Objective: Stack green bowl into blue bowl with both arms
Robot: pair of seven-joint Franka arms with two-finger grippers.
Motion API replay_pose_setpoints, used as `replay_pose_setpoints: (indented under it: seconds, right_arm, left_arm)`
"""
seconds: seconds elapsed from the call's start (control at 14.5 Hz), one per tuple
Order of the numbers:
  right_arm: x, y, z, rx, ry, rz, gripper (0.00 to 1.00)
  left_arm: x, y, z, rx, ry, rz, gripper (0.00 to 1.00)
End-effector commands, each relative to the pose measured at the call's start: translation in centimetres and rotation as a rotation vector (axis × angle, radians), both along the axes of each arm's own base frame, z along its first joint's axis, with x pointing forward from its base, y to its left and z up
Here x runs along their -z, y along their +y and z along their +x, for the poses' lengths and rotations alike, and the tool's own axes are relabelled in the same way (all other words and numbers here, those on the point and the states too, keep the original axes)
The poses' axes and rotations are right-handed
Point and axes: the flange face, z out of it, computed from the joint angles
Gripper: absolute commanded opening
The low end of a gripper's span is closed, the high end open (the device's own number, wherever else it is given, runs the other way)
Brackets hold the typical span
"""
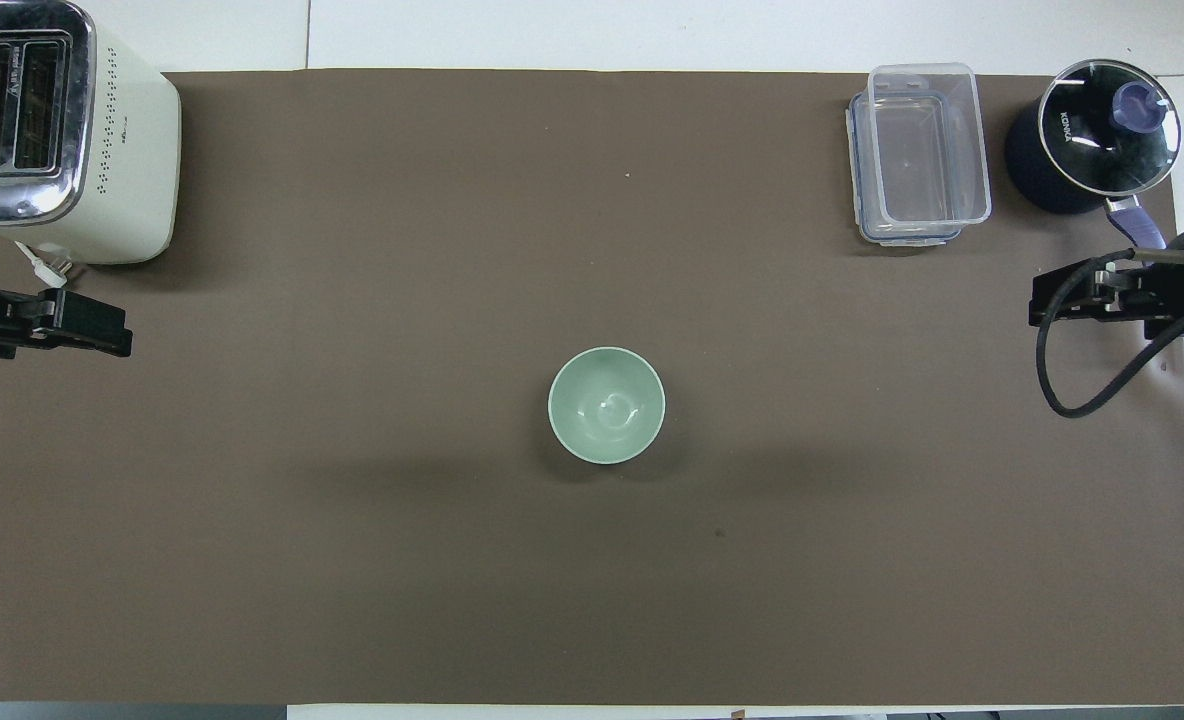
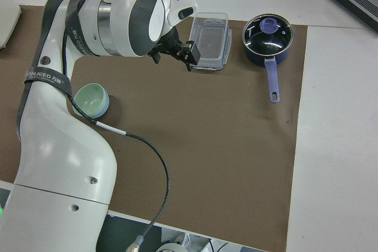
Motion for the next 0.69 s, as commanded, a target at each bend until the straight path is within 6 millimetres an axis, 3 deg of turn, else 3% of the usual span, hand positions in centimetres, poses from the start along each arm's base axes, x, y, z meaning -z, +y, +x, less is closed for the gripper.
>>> replay_pose_setpoints:
  seconds: [0.0,0.62]
  right_arm:
    - [0.18,-0.39,-0.79,-0.012,0.006,-0.001,1.00]
    - [0.14,-0.31,0.01,0.025,-0.071,-0.003,1.00]
  left_arm:
    - [-0.21,0.36,-0.79,-0.011,-0.008,-0.014,1.00]
    - [-0.21,0.27,-0.79,-0.010,-0.008,-0.014,1.00]
